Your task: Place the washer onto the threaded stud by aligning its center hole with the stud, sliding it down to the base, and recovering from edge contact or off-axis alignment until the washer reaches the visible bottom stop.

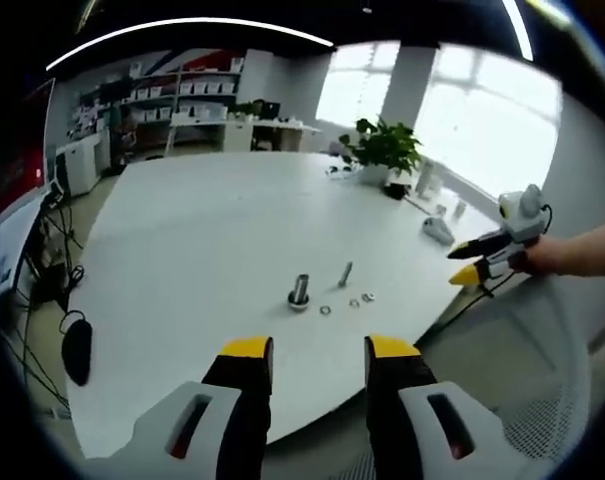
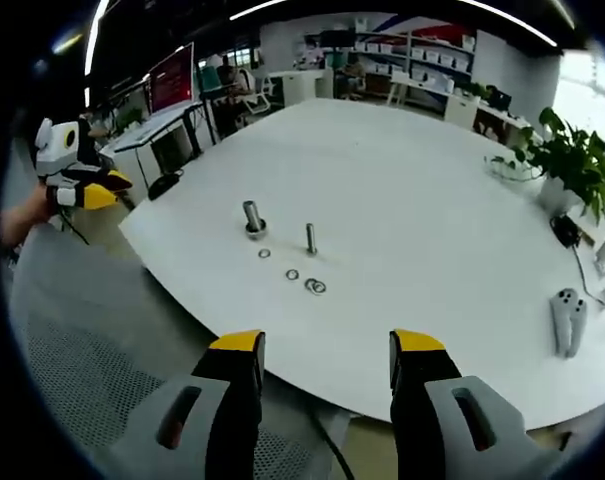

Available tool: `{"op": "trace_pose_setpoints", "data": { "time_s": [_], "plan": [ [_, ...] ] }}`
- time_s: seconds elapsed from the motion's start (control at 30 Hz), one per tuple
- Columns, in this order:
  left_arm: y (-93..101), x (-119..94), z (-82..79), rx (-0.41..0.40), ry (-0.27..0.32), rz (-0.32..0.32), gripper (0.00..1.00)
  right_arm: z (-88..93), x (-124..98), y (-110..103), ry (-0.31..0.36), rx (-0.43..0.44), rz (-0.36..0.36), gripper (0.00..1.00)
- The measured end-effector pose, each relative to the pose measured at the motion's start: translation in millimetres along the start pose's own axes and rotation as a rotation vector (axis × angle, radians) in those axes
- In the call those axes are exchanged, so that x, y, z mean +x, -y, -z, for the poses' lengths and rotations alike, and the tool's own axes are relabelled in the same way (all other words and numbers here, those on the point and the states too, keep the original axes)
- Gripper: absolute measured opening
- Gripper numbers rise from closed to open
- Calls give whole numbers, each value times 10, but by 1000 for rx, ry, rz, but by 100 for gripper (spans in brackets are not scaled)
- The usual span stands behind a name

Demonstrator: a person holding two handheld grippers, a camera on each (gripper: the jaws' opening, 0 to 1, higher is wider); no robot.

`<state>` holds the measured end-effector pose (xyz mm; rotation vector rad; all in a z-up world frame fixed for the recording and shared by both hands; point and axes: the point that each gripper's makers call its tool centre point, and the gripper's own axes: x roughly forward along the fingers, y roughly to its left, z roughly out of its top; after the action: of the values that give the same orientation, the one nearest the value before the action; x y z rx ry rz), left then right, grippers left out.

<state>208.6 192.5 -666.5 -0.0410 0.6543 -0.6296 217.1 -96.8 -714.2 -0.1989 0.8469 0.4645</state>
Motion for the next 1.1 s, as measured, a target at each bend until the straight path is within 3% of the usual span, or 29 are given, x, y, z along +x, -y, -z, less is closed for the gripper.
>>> {"op": "trace_pose_setpoints", "data": {
  "time_s": [0.27,0.5,0.77,0.93,1.1],
  "plan": [
    [53,18,25,12,-13,24,35,16,-5,41,-12,3,25,52],
    [104,28,56,44,-28,32,37,38,34,-39,-63,-140,31,52],
    [120,45,97,37,-54,52,37,45,38,32,-95,-150,57,52],
    [120,36,103,49,-56,49,38,41,49,-61,-128,-193,21,52],
    [95,30,110,40,-55,38,37,-183,148,-81,-99,-162,-15,51]
  ]
}}
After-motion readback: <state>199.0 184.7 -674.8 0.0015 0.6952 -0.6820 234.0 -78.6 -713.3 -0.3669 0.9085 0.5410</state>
